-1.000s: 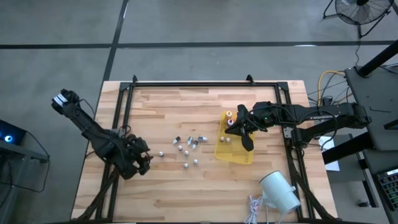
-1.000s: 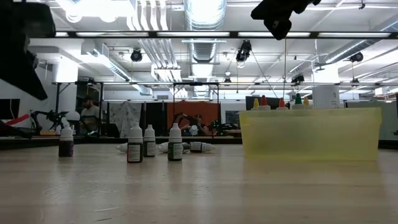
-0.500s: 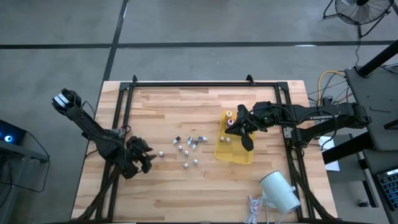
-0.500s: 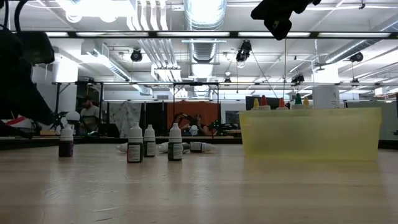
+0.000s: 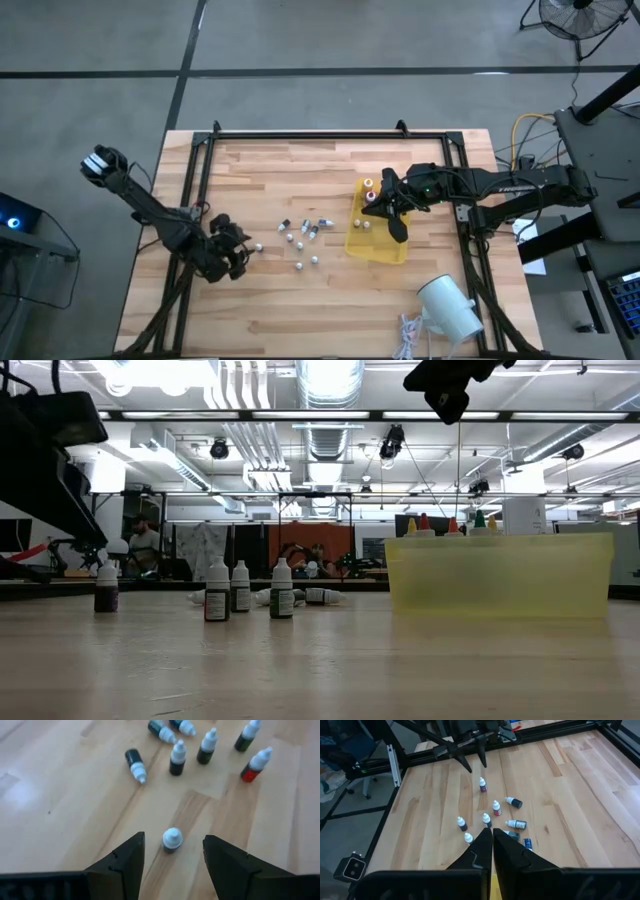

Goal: Pick & Place food coloring
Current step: Put the small violet food coloring bottle into the yellow bin

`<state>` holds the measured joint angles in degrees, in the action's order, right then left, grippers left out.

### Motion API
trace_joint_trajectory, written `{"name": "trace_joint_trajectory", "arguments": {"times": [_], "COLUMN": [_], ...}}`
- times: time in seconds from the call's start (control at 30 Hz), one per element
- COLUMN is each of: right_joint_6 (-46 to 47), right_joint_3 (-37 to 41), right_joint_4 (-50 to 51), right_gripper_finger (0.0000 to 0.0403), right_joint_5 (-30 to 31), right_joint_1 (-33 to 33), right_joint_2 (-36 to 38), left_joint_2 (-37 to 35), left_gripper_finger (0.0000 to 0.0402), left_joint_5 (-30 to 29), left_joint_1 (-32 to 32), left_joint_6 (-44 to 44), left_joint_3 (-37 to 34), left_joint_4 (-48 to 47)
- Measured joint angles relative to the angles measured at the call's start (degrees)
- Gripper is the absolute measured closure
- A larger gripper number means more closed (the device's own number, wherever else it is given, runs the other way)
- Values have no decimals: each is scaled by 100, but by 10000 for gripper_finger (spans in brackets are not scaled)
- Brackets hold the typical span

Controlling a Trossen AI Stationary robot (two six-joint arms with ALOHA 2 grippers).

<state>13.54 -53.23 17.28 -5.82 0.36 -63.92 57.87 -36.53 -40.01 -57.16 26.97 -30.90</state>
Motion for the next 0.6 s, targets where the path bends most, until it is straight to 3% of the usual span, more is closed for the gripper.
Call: {"name": "trace_joint_trajectory", "arguments": {"times": [0.3, 0.6], "right_joint_6": [-22, -39], "right_joint_3": [0, 0], "right_joint_4": [0, 2], "right_gripper_finger": [394, 394], "right_joint_5": [2, 2], "right_joint_1": [0, 0], "right_joint_2": [0, 2], "left_joint_2": [3, 1], "left_gripper_finger": [228, 228], "left_joint_5": [1232, 1453], "left_joint_1": [635, 928], "left_joint_6": [636, 972], "left_joint_3": [-5, 12], "left_joint_4": [589, 635]}}
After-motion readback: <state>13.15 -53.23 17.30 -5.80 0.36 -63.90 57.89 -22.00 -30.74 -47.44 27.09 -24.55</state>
